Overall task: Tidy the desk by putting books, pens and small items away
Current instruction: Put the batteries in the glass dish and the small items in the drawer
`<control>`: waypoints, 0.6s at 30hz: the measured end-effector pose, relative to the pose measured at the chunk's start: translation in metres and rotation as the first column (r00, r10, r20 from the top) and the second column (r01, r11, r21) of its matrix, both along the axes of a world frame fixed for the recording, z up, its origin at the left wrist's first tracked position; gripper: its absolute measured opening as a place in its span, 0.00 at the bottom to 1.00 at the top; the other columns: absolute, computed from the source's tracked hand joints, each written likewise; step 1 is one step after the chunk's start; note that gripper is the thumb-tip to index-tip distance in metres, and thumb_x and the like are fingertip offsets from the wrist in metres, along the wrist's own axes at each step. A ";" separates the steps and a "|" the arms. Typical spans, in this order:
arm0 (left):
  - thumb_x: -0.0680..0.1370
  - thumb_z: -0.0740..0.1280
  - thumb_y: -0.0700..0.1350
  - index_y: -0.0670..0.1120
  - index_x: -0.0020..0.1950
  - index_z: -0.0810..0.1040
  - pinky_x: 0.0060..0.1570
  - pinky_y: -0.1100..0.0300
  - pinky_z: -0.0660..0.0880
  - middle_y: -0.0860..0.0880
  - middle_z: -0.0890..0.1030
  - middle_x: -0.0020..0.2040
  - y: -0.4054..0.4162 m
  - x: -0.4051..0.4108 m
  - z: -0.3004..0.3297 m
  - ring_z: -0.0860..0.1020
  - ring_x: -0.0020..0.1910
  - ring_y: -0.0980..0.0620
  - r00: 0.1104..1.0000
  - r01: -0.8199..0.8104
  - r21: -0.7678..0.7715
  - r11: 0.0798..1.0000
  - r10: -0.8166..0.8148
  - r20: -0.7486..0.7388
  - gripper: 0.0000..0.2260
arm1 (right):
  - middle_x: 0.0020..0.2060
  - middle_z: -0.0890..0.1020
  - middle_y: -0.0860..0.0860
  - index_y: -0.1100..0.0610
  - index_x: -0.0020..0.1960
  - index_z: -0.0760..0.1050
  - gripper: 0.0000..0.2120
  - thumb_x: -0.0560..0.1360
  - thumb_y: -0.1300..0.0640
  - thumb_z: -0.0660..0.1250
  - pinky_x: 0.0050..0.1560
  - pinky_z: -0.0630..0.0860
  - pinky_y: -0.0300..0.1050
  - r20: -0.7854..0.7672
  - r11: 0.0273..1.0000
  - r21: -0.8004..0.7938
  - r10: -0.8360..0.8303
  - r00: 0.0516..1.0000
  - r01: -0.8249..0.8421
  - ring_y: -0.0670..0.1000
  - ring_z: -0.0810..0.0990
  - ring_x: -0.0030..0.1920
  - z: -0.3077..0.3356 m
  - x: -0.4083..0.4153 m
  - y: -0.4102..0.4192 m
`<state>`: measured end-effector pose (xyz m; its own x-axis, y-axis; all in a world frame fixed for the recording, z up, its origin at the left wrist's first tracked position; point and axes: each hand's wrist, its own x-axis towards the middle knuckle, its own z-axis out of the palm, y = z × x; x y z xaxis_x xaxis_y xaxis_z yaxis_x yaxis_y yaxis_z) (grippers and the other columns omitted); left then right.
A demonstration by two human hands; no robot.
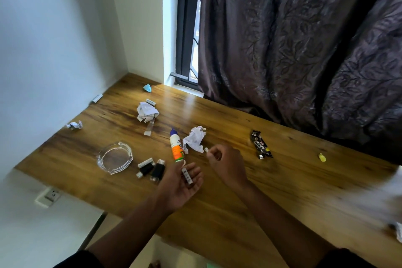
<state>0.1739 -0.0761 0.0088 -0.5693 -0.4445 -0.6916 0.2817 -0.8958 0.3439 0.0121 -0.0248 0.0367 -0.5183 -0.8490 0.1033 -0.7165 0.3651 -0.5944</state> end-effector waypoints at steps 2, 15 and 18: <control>0.83 0.66 0.52 0.38 0.67 0.77 0.50 0.49 0.81 0.39 0.85 0.50 0.003 0.006 -0.003 0.83 0.48 0.42 1.000 -0.012 0.015 1.000 0.011 0.020 0.21 | 0.42 0.84 0.43 0.49 0.49 0.82 0.03 0.76 0.52 0.71 0.44 0.81 0.47 -0.061 0.998 0.064 -0.012 0.998 0.016 0.44 0.82 0.43 -0.009 -0.011 -0.006; 0.82 0.65 0.54 0.38 0.69 0.76 0.57 0.46 0.80 0.38 0.83 0.56 0.002 0.035 -0.001 0.83 0.53 0.40 1.000 0.004 0.023 1.000 -0.004 0.020 0.22 | 0.51 0.84 0.51 0.53 0.52 0.80 0.09 0.75 0.50 0.71 0.47 0.77 0.47 -0.095 0.940 0.340 -0.006 0.995 0.038 0.55 0.82 0.52 -0.035 -0.017 -0.033; 0.81 0.66 0.54 0.38 0.70 0.75 0.59 0.45 0.80 0.37 0.82 0.58 0.003 0.040 -0.005 0.82 0.55 0.39 1.000 0.022 0.032 0.999 -0.021 -0.014 0.24 | 0.43 0.84 0.47 0.51 0.47 0.81 0.08 0.73 0.48 0.74 0.44 0.77 0.45 -0.009 0.960 0.270 -0.075 0.997 0.075 0.50 0.83 0.45 -0.026 -0.015 -0.021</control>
